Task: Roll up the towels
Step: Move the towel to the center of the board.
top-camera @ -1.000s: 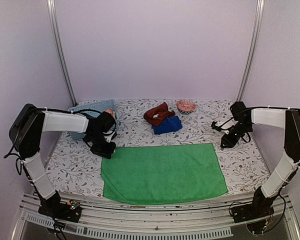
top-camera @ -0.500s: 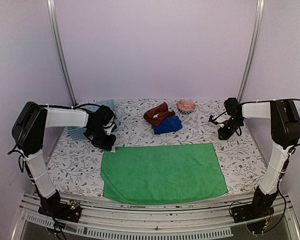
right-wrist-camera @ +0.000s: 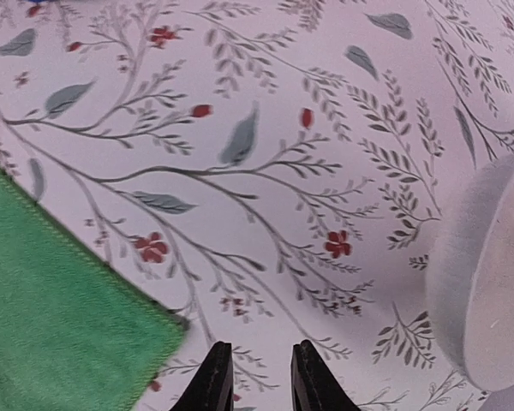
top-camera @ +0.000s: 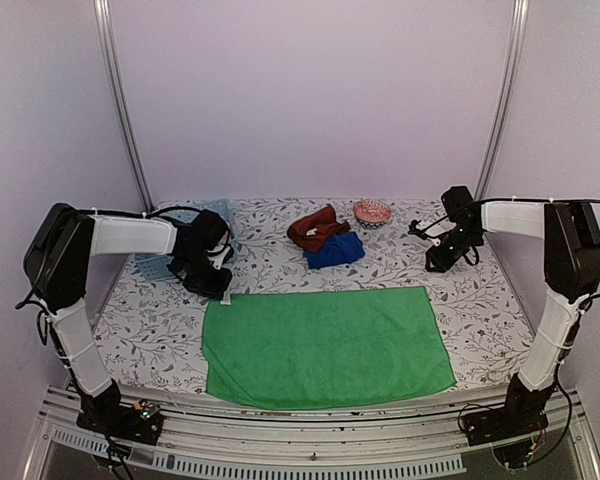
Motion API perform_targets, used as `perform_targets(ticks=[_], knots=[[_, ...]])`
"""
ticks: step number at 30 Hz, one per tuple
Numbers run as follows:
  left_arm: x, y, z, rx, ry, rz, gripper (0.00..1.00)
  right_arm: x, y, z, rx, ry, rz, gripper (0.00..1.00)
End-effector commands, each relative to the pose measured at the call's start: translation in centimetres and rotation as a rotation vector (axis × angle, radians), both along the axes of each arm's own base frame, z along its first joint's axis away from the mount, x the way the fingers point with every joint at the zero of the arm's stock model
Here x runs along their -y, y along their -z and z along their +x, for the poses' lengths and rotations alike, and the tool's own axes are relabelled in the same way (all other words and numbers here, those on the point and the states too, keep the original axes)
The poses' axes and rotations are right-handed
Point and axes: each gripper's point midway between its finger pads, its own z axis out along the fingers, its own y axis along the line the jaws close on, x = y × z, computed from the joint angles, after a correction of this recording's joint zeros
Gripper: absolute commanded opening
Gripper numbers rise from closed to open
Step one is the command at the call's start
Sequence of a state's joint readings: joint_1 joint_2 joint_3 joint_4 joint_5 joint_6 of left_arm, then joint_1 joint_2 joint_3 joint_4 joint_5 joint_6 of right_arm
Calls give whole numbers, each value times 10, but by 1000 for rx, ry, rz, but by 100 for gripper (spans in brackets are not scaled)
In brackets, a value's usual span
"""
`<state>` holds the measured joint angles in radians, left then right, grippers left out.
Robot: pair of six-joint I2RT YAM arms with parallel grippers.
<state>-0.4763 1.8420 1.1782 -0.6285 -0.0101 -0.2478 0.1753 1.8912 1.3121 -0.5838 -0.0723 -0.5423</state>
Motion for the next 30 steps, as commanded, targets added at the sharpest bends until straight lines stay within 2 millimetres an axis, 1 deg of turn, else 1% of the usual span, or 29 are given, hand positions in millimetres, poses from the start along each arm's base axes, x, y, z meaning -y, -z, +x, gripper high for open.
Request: perform_targets(ticks=[1, 3, 5, 6, 8, 10, 13, 14, 16, 17, 18, 19, 22, 26, 28, 30], knots=[[1, -8, 15, 42, 11, -15, 0, -44, -16, -44, -86, -120, 159, 25], [3, -5, 17, 35, 17, -15, 0, -46, -8, -54, -117, -134, 168, 25], [3, -1, 18, 27, 15, -13, 0, -46, 1, -58, -135, -140, 165, 24], [3, 1, 17, 23, 13, -12, 0, -43, 12, -64, -160, -139, 153, 24], [3, 4, 16, 13, 11, -12, 0, -37, 28, -69, -196, -124, 121, 24], [4, 7, 15, 6, 9, -17, 0, -28, 42, -69, -207, -103, 70, 23], [6, 14, 13, -6, 11, -24, 0, -12, 56, -62, -210, -48, 9, 23], [6, 16, 14, -9, 11, -22, 0, -7, 56, -55, -200, -28, -4, 23], [7, 21, 16, -13, 11, -21, 0, 5, 63, -48, -199, 12, -42, 22], [8, 23, 18, -10, 11, -21, 0, 10, 63, -41, -185, 25, -61, 22], [9, 23, 22, -2, 11, -22, 0, 13, 61, -32, -168, 35, -71, 22], [9, 35, 24, -20, 10, -8, 0, 16, 62, -28, -163, 43, -78, 22], [12, 41, 36, -4, 7, 2, 0, 22, 67, -19, -160, 61, -98, 21], [14, 41, 53, 38, 20, 27, 0, 27, 70, -8, -144, 68, -130, 21], [17, 36, 61, 69, 26, 20, 0, 24, 69, -8, -150, 55, -115, 21], [18, 27, 66, 98, 20, 9, 0, 17, 64, -10, -159, 38, -83, 22]])
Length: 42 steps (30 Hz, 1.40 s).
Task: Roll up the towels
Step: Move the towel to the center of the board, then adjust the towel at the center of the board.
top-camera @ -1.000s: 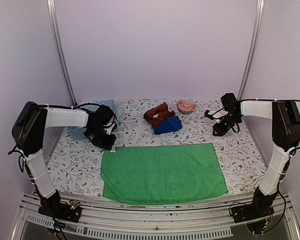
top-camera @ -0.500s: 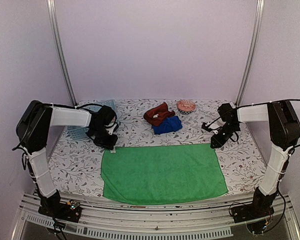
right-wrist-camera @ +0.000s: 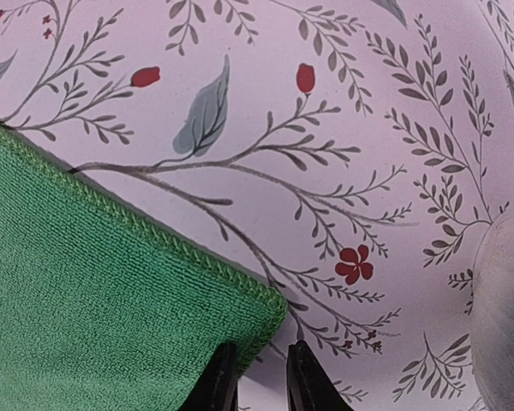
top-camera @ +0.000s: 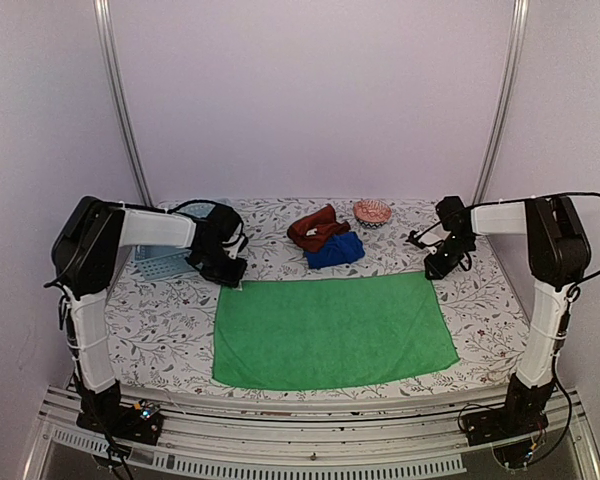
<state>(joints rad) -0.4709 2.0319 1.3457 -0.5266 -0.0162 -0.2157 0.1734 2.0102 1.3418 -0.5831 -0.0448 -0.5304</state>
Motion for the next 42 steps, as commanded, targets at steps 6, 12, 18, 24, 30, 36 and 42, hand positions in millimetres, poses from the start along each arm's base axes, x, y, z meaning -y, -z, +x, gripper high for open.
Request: perform_targets(ticks=[6, 12, 18, 24, 30, 36, 42], knots=[[4, -60, 8, 144, -26, -38, 9, -7, -30, -30, -45, -10, 87, 32], [29, -106, -75, 92, 8, -175, 13, -19, -67, -97, -63, -80, 203, 37], [10, -67, -184, -174, -22, -201, 0, 1, -42, -184, -168, -203, 124, 35], [1, -44, -230, -287, -20, -211, 0, 12, -20, -234, -229, -303, 81, 32], [15, -31, -231, -300, 5, -227, 0, 14, -11, -234, -243, -330, 68, 31], [24, -16, -243, -351, 44, -208, 0, 16, -6, -229, -248, -351, 41, 30], [6, 9, -265, -453, -2, -143, 0, 20, -3, -233, -267, -398, 14, 30]])
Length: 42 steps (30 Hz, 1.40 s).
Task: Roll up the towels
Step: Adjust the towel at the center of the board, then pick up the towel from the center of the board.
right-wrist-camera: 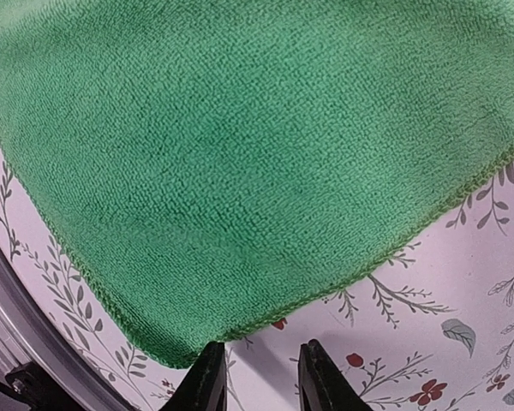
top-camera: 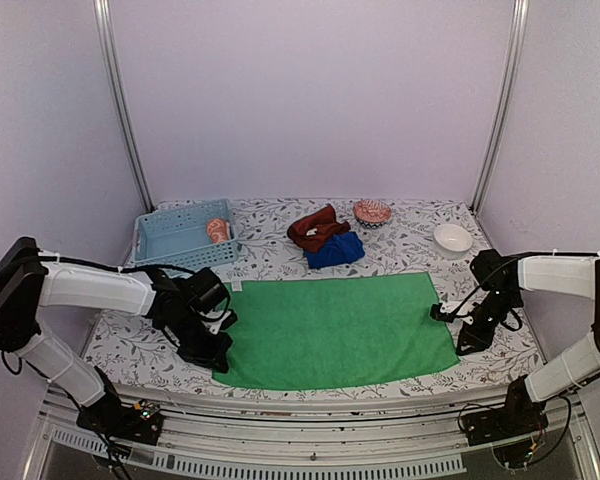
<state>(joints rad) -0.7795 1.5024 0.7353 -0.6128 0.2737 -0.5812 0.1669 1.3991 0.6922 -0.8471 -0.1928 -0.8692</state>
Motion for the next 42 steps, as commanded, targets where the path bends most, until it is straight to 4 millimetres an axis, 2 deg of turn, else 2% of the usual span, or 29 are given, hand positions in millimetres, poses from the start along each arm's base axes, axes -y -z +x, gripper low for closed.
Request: perform_targets(ticks=[1, 7, 16, 19, 22, 25, 30, 32, 35, 39, 42], knots=[[-17, 15, -21, -72, -30, 65, 0, 3, -2, 2, 10, -57, -25, 30], [-47, 26, -39, -120, -89, 177, 0, -4, -16, 3, 39, -96, -5, 29], [-63, 14, -35, -85, -84, 258, 0, -27, -15, -17, 14, -173, 42, 25], [-64, 9, -39, -104, -85, 260, 0, -23, -5, -32, -16, -208, 9, 23], [-70, 7, -48, -130, -82, 272, 0, -12, 5, -45, -37, -236, -56, 21], [-72, 4, -48, -128, -77, 280, 0, -9, 0, -50, -47, -251, -66, 20], [-56, -16, -32, -92, -59, 237, 19, -13, -18, -51, -41, -295, -48, 20], [-51, -30, -21, -59, -46, 231, 23, -18, -32, -43, -17, -294, -27, 21], [-51, -54, 9, 28, -58, 234, 28, -31, -59, -14, 78, -262, 12, 24], [-58, -73, 61, 158, -106, 192, 35, -38, -91, 56, 221, -76, 45, 29], [-57, -84, 111, 314, -124, 123, 38, -43, -99, 101, 235, 46, 84, 29]])
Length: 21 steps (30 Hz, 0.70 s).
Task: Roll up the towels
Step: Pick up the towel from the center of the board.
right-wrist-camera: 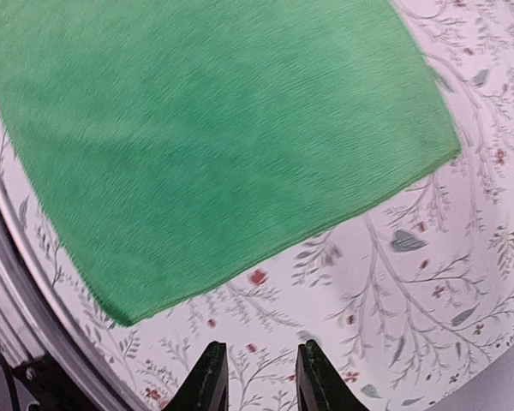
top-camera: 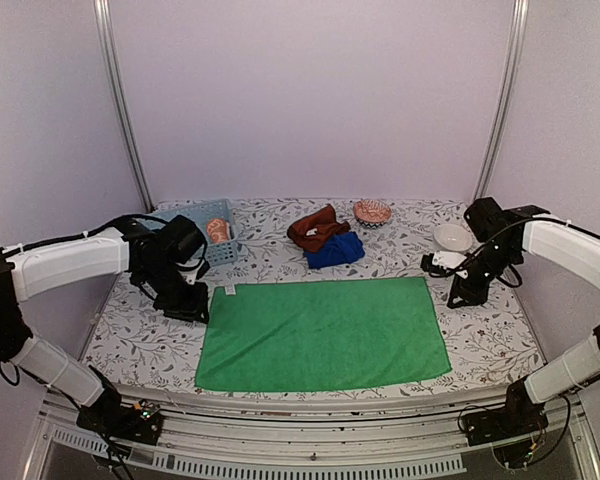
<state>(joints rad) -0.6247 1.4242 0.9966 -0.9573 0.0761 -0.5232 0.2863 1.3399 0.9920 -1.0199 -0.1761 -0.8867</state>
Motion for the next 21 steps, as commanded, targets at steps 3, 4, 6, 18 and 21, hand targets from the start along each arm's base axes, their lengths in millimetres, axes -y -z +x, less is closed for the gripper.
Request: perform_targets(ticks=[3, 4, 6, 18, 21], knots=[[-7, -20, 89, 312, 14, -60, 45, -15, -10, 96, 56, 273, 108, 26], [-5, -22, 100, 351, 10, -78, 47, -19, -12, 111, 62, 309, 124, 26], [-5, -21, 117, 411, -1, -90, 49, -24, -8, 132, 55, 354, 137, 26], [-6, -3, 145, 448, -60, -139, 53, -13, 56, 184, -37, 476, 0, 25], [-12, 6, 143, 432, -62, -111, 55, -9, 64, 186, -40, 485, -26, 27]])
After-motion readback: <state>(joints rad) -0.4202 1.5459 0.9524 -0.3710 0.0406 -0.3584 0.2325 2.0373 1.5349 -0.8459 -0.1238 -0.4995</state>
